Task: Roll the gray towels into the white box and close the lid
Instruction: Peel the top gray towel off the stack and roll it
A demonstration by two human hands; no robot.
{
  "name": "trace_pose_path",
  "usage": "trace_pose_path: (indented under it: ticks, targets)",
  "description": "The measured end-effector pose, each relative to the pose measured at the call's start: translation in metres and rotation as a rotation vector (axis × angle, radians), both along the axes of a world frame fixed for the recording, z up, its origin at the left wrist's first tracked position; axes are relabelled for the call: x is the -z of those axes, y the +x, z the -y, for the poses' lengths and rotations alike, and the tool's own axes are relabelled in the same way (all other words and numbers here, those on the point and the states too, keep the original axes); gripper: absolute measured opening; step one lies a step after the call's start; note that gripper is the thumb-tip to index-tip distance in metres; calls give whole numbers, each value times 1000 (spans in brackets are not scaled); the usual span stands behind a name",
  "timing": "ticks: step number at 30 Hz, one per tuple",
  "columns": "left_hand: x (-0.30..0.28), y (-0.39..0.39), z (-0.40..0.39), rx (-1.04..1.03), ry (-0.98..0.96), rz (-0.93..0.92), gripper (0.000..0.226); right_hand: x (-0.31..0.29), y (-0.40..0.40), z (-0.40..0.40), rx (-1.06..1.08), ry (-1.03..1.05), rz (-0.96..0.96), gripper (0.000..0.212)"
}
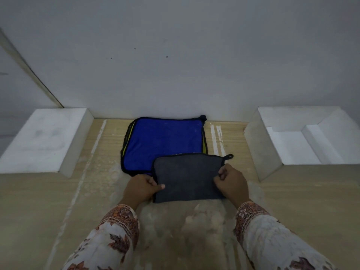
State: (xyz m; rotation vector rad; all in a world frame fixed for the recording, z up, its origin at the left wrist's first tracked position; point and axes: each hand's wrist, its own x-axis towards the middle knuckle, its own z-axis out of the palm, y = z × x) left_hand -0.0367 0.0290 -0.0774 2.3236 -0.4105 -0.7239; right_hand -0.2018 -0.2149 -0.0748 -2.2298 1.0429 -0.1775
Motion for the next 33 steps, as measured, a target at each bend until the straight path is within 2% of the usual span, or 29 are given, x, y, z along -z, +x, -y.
trace_pose_path:
  ticks: [3,6,8,11,15,18,21,24,27,33]
  targets:
    - [-3,-1,-8,-38,-60,-32,34,-1,-3,-8,8,37,48,13]
    - [-4,-2,-14,-50,-21,-29,43,-4,-3,-11,20,10,32,10]
    - [-5,-2,-16,-30,67,-5,46,-6,-3,-15,13,-81,-24,6]
    - [-10,0,-14,-44,78,101,37,-11,1,-27,-25,-271,-30,18]
    - [-19,13,-5,-49,17,228,31,-19,18,-67,-246,-248,89,15]
    - [-23,25,4,-35,16,296,42,-15,31,-110,-450,-273,69,18]
    - [-22,33,11,53,71,279,51,-6,38,-143,-549,-341,43,30]
    - [-19,42,13,138,132,275,49,2,43,-163,-541,-404,-34,43]
    - [-16,50,17,169,131,253,39,4,48,-172,-468,-396,-81,45]
    - [-13,54,25,178,65,233,17,-2,53,-183,-432,-504,-89,21]
